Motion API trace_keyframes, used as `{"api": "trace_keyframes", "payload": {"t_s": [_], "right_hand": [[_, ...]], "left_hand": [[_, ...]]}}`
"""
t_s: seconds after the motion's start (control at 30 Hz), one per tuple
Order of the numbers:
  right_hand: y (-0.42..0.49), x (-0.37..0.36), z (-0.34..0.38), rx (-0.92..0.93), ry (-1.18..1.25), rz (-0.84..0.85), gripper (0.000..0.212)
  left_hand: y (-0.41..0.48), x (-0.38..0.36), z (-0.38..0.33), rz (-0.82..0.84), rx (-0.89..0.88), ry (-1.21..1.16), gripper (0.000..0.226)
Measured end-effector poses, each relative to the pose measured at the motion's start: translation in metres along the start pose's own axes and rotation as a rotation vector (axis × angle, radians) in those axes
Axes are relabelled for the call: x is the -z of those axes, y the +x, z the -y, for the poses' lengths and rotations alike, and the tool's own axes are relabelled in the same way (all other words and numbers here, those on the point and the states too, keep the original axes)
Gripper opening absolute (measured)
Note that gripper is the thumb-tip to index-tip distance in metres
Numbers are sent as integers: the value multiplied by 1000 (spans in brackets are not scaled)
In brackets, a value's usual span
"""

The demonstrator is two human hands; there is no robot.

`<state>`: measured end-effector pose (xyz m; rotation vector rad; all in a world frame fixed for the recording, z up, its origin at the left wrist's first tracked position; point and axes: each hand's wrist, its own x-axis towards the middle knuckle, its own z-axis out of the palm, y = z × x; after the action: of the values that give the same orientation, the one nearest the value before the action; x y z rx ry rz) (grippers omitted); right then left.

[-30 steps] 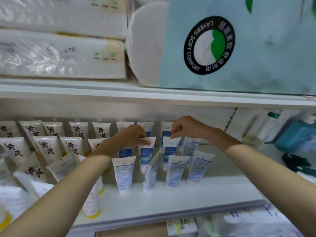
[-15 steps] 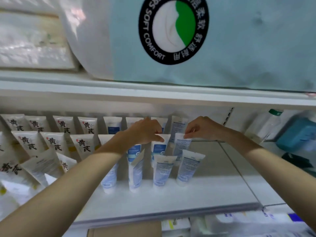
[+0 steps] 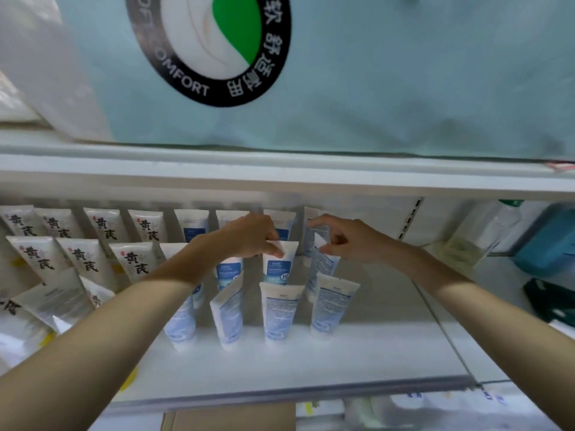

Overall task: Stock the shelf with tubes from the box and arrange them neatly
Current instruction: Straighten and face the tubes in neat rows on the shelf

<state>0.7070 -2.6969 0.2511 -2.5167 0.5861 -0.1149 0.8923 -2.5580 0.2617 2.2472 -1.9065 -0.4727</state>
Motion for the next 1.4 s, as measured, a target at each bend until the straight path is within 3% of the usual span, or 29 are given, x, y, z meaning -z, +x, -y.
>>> {"api": "trace_keyframes", "payload": {"t_s": [0.2, 0.4, 0.8, 0.93, 1.07, 1.4], "right_hand": [[1, 8, 3, 7, 181, 128, 20], [-1, 14, 1, -49, 303, 221, 37], [-9, 11, 5, -82, 315, 108, 35], [-8, 6, 7, -60, 112, -19, 24], [-7, 3, 5, -24, -41, -144, 28], [-8, 2, 3, -25, -16, -111, 20]], "left_hand": [[-4, -1, 1, -10, -10, -39, 30], [-5, -4, 2, -23, 0, -59, 32], [-7, -5, 2, -52, -13, -92, 28], [-8, -5, 1, -50, -11, -82, 29], [-8, -5, 2, -54, -17, -87, 29], [-7, -4, 2, -53, -29, -90, 29]]}}
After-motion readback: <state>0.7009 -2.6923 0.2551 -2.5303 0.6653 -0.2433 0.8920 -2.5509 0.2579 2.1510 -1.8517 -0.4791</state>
